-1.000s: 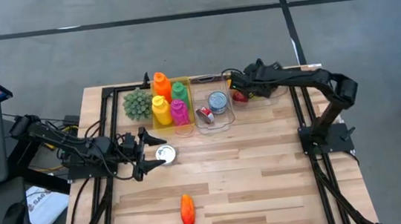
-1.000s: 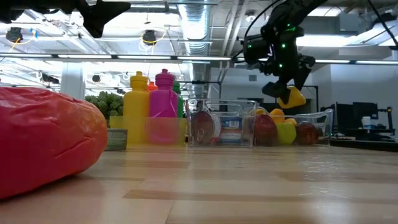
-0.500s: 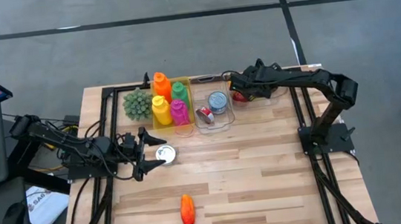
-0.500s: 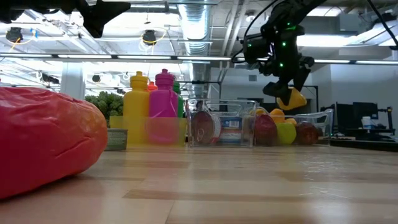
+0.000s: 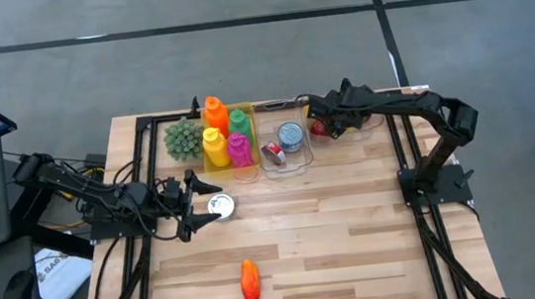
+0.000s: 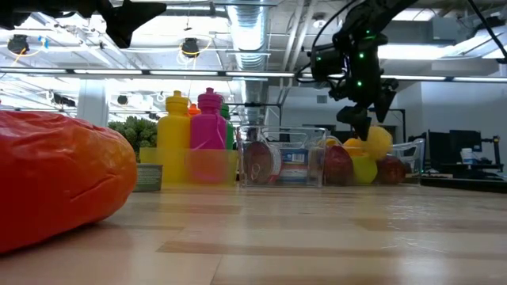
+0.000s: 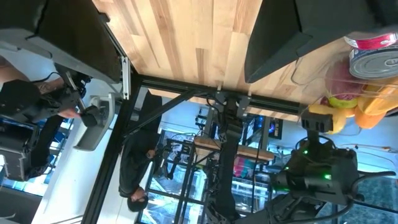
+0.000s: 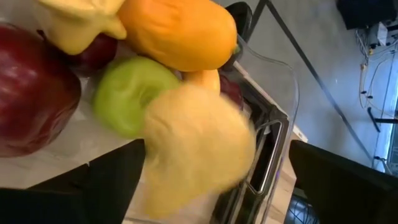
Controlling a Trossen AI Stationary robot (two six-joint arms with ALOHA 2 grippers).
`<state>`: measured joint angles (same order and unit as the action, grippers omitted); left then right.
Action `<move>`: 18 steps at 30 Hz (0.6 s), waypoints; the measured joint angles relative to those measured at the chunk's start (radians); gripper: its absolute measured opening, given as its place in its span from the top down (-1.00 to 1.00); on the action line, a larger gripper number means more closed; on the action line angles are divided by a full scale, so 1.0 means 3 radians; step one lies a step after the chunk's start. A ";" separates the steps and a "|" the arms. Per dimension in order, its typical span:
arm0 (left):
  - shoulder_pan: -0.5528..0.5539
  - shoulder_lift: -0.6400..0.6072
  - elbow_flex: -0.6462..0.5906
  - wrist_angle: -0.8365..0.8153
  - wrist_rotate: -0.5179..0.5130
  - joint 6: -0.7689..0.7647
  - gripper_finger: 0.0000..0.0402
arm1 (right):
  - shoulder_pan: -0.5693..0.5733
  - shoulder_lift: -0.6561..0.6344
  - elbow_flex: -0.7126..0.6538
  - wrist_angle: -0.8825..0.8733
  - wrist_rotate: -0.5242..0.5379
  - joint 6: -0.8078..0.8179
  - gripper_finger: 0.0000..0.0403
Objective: Pick & Place Food Item
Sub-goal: Put the yellow pear into the right transparent bin, then put the orange mango into the right transparent bin
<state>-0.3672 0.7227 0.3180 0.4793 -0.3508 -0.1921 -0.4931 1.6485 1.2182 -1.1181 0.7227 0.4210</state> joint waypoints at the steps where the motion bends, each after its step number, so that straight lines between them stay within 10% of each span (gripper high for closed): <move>1: 0.0000 0.0000 0.0000 0.0000 0.0000 0.0000 -0.65 | -0.0007 0.0000 0.0000 0.0000 0.0001 -0.0006 -0.96; 18: 0.0000 0.0000 0.0000 -0.0001 0.0000 0.0005 -0.65 | 0.0465 -0.0463 0.0282 0.0584 -0.0120 -0.0291 -0.88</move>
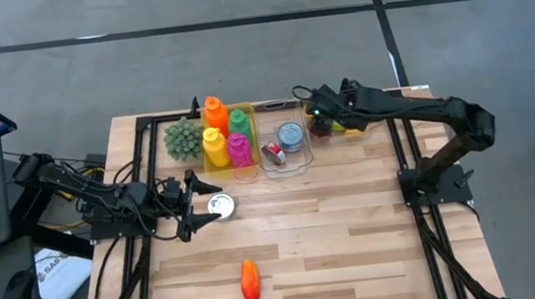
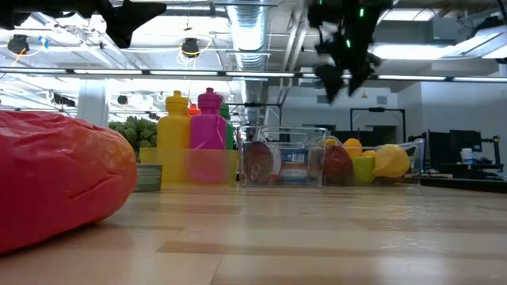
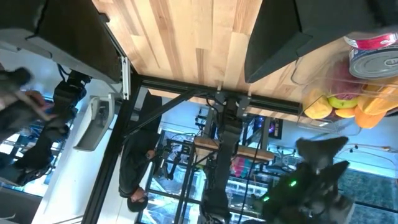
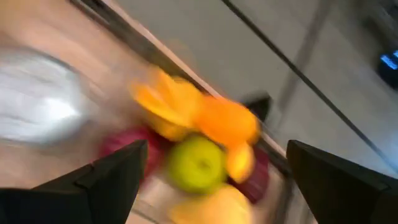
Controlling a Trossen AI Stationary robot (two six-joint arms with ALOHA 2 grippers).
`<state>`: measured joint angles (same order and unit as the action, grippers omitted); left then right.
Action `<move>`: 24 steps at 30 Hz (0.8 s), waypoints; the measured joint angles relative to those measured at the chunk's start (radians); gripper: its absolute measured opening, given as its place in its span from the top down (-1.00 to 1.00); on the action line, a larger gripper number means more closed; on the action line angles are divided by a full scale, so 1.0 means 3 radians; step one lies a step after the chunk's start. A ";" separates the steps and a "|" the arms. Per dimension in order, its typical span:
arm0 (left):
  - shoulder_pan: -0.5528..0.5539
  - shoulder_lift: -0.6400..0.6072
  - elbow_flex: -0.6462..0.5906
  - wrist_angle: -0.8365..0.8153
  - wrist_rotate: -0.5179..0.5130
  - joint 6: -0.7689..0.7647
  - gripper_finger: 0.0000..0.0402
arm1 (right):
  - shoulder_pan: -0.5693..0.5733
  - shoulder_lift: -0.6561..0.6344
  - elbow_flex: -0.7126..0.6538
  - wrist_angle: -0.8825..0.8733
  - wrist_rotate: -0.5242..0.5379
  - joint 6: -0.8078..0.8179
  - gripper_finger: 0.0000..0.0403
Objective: Pick & Place Food Item
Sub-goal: Put the orange mango into the right transparent bin
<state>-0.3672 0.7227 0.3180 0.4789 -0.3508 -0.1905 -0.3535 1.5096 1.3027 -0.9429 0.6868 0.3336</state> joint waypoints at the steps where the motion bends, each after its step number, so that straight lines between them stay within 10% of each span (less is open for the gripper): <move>1: 0.0001 0.0000 0.0000 0.0000 0.0000 0.0001 -0.65 | 0.0076 -0.0060 0.0003 0.0132 -0.0067 -0.0056 -0.88; 15: 0.0000 0.0000 0.0000 0.0000 0.0000 0.0001 -0.65 | 0.1074 -0.0464 0.0004 0.0921 -0.1384 -0.0416 -0.88; 24: -0.0066 0.0057 -0.0001 -0.0075 0.0463 -0.0453 -0.65 | 0.1634 -0.0187 0.0015 0.1624 -0.1426 -0.0499 -0.88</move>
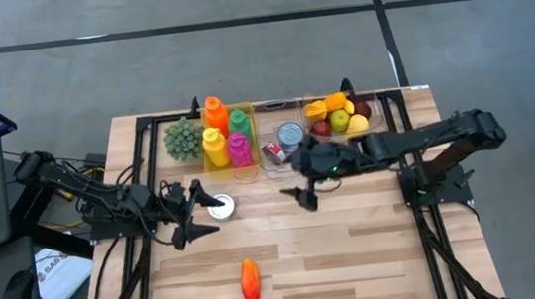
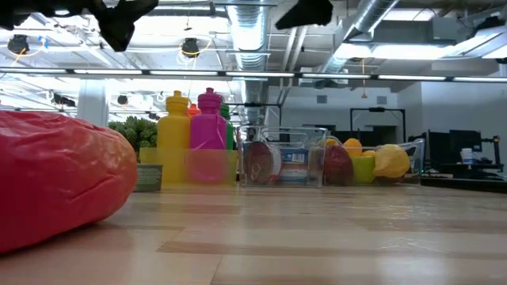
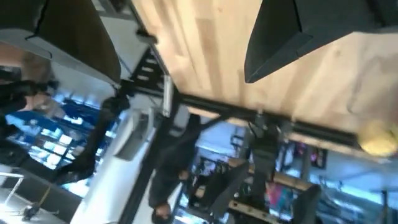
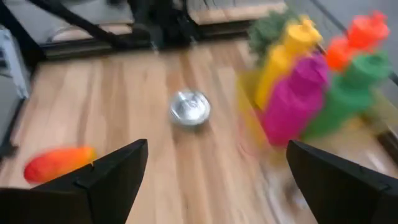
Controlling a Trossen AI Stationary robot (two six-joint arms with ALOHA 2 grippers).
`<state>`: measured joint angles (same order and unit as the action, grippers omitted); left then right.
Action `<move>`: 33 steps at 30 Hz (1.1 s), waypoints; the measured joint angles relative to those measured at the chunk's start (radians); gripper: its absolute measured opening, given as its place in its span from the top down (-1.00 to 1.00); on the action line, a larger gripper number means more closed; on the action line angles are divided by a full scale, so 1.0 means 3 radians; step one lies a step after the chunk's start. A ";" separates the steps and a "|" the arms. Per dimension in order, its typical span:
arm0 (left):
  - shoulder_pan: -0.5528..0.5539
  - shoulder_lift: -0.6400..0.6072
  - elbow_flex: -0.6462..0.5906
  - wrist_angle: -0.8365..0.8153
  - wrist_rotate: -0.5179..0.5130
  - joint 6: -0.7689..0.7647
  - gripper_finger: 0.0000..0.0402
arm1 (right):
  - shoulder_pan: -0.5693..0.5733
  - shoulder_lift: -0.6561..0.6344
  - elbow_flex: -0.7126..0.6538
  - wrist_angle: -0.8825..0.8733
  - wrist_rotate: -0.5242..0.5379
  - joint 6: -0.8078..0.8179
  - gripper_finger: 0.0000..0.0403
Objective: Pick & Place Food Item
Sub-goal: Put the orange mango into the right transparent bin
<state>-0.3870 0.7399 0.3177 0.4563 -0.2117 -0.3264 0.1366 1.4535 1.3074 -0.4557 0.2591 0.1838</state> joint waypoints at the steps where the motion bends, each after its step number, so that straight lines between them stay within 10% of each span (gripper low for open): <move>1: -0.0051 0.0025 -0.0003 0.0003 -0.0002 -0.0043 -0.65 | 0.0041 0.0033 -0.0008 -0.0004 0.0001 -0.0002 -0.88; 12: -0.0577 0.0587 0.0001 0.0192 -0.0490 -0.0540 -0.65 | 0.0416 0.0303 -0.0014 0.0173 0.0077 -0.0605 -0.69; 33: -0.0576 0.0722 0.0001 0.0384 -0.0518 -0.0585 -0.65 | 0.0346 0.0241 -0.0014 -0.0150 0.0271 -0.1739 0.73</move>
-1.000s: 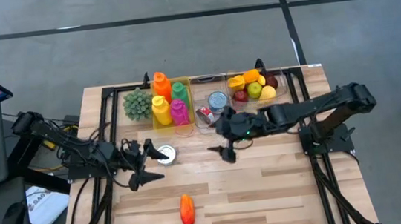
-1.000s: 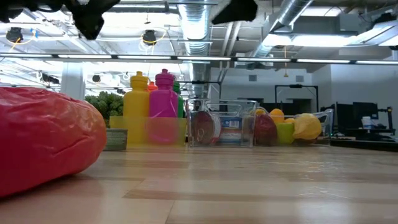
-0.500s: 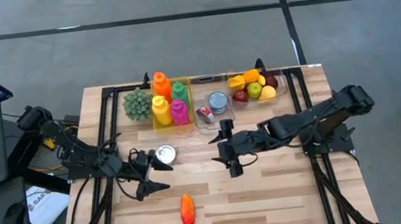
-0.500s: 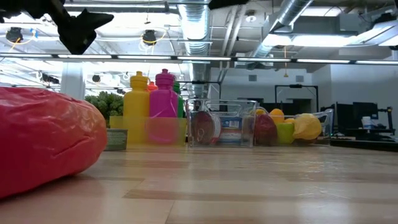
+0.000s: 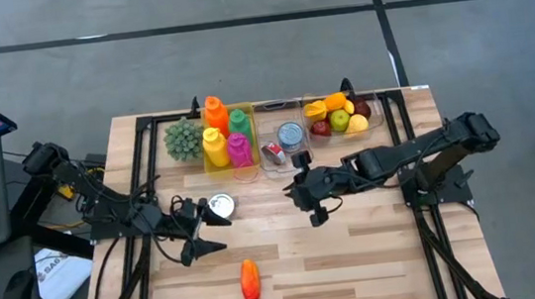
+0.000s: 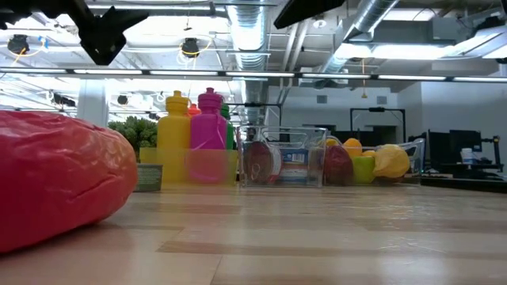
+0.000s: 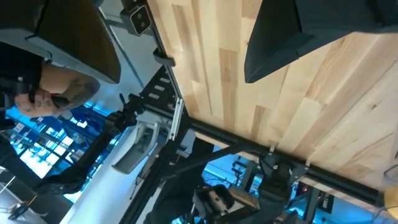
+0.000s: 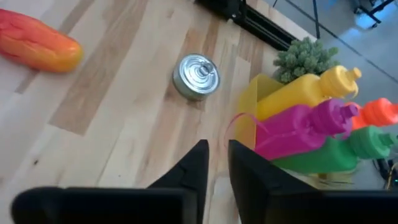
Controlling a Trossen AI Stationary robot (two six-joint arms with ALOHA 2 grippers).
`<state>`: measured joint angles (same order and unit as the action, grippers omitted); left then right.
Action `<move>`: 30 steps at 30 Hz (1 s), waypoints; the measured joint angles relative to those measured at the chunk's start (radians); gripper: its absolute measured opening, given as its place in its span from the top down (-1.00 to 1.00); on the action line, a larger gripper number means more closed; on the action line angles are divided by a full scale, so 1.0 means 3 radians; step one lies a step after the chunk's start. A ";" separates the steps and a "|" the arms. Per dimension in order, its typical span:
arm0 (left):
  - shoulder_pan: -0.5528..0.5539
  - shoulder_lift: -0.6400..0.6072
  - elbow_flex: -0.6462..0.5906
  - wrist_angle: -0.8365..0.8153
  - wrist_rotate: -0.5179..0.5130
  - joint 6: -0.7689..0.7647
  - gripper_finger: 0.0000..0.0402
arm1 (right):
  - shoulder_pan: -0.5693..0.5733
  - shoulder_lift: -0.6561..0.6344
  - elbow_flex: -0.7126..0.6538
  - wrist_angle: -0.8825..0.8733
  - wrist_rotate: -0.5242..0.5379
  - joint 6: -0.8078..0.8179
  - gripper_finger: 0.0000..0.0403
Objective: Pick & Place Food Item
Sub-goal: Put the orange mango into the right transparent bin
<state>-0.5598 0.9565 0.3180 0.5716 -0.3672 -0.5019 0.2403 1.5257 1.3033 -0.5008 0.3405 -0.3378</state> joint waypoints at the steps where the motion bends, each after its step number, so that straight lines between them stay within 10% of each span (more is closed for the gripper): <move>1: 0.0000 0.0000 0.0000 0.0021 -0.0004 0.0003 -0.65 | -0.0019 0.0000 0.0000 0.0014 0.0000 -0.0046 0.75; 16: 0.0000 0.0000 0.0000 0.0100 -0.0021 -0.0013 -0.65 | -0.0141 -0.0856 -0.0238 -0.0599 -0.0013 0.0297 0.95; 30: 0.0000 0.0027 0.0001 0.0113 -0.0442 -0.0703 -0.59 | 0.0036 -0.2153 -0.2286 0.1592 -0.0008 0.0638 0.97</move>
<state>-0.5598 0.9646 0.3183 0.6053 -0.4998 -0.7129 0.2512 0.8799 0.6174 -0.0233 0.3382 -0.1464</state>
